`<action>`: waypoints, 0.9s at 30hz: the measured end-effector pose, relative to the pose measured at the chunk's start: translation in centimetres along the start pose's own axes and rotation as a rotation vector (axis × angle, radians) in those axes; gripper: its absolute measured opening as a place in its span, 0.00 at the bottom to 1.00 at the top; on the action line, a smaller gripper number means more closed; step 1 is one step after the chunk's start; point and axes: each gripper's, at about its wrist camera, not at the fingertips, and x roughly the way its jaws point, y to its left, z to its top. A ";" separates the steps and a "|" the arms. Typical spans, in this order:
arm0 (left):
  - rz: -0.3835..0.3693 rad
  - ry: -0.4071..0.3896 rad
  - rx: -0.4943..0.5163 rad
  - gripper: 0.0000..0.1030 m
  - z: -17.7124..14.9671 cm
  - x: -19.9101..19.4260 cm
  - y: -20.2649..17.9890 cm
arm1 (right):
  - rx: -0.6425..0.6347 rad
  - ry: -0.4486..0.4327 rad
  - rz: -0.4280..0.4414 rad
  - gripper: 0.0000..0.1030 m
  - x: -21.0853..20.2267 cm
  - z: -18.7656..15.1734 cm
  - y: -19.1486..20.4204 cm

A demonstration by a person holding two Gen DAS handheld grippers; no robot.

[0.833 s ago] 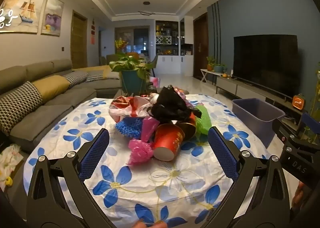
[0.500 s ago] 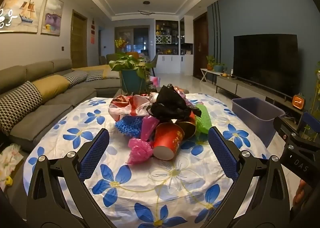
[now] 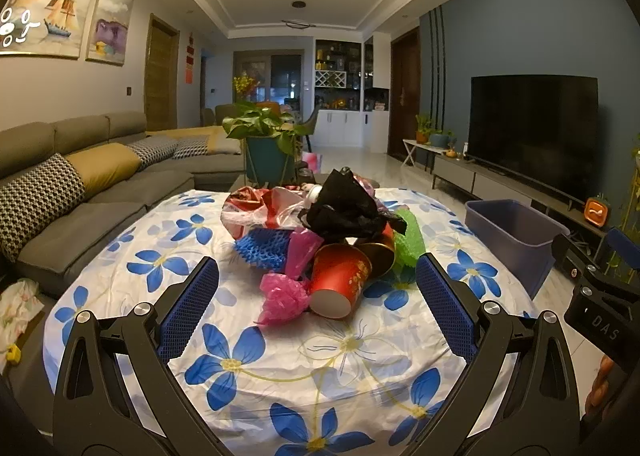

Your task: Collect trash

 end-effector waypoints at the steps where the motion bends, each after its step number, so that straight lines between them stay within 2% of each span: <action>1: 0.000 0.001 -0.002 0.95 0.0 0.0 0.1 | 0.000 -0.001 -0.001 0.95 0.1 0.2 0.1; 27: 0.016 0.006 -0.020 0.95 -0.2 0.1 0.9 | 0.001 -0.003 -0.001 0.95 0.3 0.2 0.1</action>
